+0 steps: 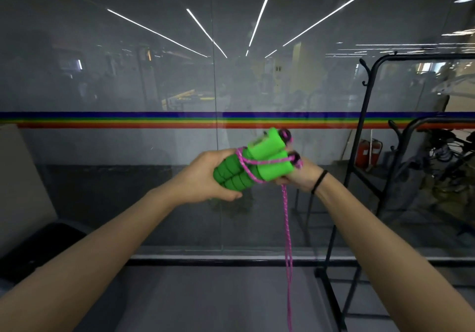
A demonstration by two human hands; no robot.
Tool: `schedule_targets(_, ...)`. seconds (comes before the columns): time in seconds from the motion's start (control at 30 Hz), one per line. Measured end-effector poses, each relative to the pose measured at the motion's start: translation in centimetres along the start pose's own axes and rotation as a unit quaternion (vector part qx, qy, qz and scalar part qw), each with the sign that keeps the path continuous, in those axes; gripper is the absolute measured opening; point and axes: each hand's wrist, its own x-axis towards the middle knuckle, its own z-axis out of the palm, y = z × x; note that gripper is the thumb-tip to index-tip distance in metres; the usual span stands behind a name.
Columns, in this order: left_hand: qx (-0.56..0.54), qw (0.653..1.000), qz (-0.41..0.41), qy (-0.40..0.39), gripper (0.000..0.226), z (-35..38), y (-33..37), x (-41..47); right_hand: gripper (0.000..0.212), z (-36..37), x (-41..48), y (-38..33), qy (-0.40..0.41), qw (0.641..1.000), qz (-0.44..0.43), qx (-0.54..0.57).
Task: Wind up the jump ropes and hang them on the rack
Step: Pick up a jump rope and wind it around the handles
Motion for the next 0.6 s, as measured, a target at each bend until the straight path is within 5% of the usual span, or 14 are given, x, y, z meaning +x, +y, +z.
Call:
schedule_targets(0.07, -0.018, 0.998, -0.010, 0.055, 0.062, -0.4, -0.6, 0.2, 0.036, 0.6, -0.1, 1.4, 0.100, 0.988, 0.030, -0.117)
schedule_targets(0.23, 0.011, 0.986, -0.096, 0.138, 0.051, -1.0, -2.1, 0.0, 0.037, 3.4, -0.5, 1.5, 0.061, 0.936, 0.060, -0.341)
schedule_targets(0.33, 0.232, 0.965, -0.103, 0.063, 0.054, -0.7, -1.9, -0.7, 0.031, 3.9, -0.3, 0.3, 0.003, 0.839, 0.048, -0.542)
schedule_targets(0.43, 0.419, 0.902, -0.103, -0.008, 0.057, -0.2, -1.0, -1.1, 0.030, 4.3, 0.1, -1.3, -0.039, 0.791, 0.060, -0.608)
schedule_targets(0.53, 0.473, 0.876, -0.062, -0.073, 0.043, -0.3, -0.1, -1.2, 0.030, 4.5, 0.7, -2.9, -0.061, 0.781, 0.032, -0.620)
schedule_targets(0.6, 0.456, 0.881, -0.054, -0.116, 0.036, -0.9, 0.6, -1.3, 0.028, 4.2, 1.1, -3.7, -0.064, 0.809, 0.012, -0.584)
